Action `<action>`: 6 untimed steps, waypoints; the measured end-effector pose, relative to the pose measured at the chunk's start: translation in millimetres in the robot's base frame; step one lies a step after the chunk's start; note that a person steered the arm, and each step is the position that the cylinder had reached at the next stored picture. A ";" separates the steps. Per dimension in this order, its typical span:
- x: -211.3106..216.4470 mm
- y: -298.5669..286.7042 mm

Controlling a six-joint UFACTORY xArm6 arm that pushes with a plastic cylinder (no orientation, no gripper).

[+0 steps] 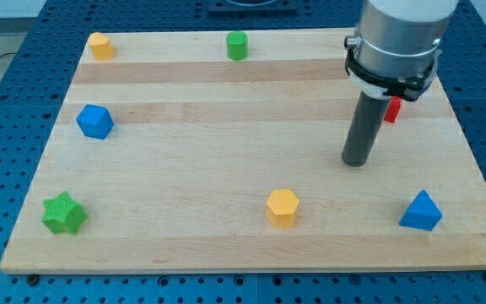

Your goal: Move your arm towards the blue triangle

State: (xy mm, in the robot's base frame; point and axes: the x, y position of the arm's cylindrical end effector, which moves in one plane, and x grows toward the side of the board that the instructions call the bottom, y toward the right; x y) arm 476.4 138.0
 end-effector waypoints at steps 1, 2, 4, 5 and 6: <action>7.1 70.7; 28.5 147.7; 107.9 149.7; 112.8 103.2; 109.6 83.1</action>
